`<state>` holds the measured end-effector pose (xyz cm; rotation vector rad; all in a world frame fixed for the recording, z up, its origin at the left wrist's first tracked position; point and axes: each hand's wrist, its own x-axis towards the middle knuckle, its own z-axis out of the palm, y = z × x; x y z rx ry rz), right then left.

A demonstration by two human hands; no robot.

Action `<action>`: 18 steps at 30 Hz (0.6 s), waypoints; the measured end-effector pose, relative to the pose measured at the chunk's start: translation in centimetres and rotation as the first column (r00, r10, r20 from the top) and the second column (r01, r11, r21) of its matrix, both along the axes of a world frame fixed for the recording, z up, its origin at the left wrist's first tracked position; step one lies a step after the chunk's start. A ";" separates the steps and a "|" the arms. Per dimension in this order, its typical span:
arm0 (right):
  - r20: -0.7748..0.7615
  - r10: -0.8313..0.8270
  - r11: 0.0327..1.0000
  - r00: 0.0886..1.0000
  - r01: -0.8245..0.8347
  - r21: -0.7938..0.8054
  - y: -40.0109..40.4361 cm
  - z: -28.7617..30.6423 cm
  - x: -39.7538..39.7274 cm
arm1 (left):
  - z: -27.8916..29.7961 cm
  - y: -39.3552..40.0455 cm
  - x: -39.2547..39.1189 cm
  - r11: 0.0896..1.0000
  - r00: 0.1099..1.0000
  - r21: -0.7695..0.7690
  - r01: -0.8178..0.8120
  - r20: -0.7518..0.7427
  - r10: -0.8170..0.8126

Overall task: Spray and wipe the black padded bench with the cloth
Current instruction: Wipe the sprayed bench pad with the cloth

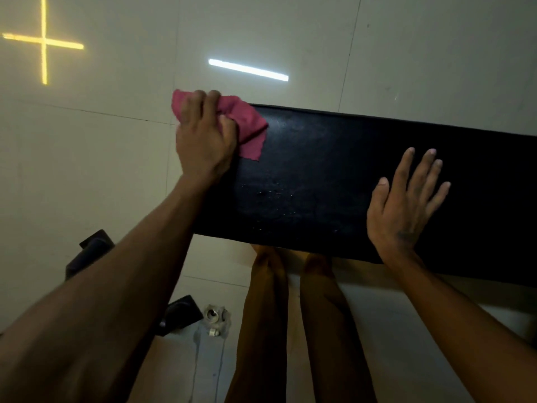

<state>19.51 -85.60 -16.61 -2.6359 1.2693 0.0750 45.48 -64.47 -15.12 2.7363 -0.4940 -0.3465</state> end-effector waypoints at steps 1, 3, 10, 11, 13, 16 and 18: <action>-0.002 0.000 1.000 1.000 0.000 -0.001 0.0 0.0 0.0 | 0.1 0.4 -0.7 0.988 0.988 -0.047 -0.145 -0.065 0.142; -0.001 -0.012 1.000 1.000 0.012 -0.015 -0.1 -0.2 0.4 | -0.1 0.6 -2.3 0.921 0.915 -0.062 -0.385 -0.157 0.372; 0.004 -0.023 0.998 1.000 0.023 -0.053 -0.2 -0.4 -0.4 | 0.4 1.6 -8.3 0.899 0.898 0.048 -0.434 -0.053 0.437; 0.005 -0.020 0.998 1.000 0.020 -0.054 0.1 -0.4 -0.4 | 0.6 2.0 -9.5 0.892 0.892 0.075 -0.447 -0.043 0.450; 0.015 -0.008 0.998 1.000 0.009 -0.054 0.0 -0.4 0.0 | 0.9 2.1 -11.7 0.879 0.883 0.113 -0.463 -0.030 0.469; 0.024 -0.009 0.998 1.000 0.010 -0.067 -0.1 -0.4 0.2 | 0.7 1.7 -14.7 0.898 0.903 0.173 -0.404 -0.079 0.422; 0.024 -0.004 0.997 1.000 0.005 -0.071 0.0 -0.5 0.0 | 0.5 2.2 -15.6 0.935 0.948 0.222 -0.276 -0.097 0.303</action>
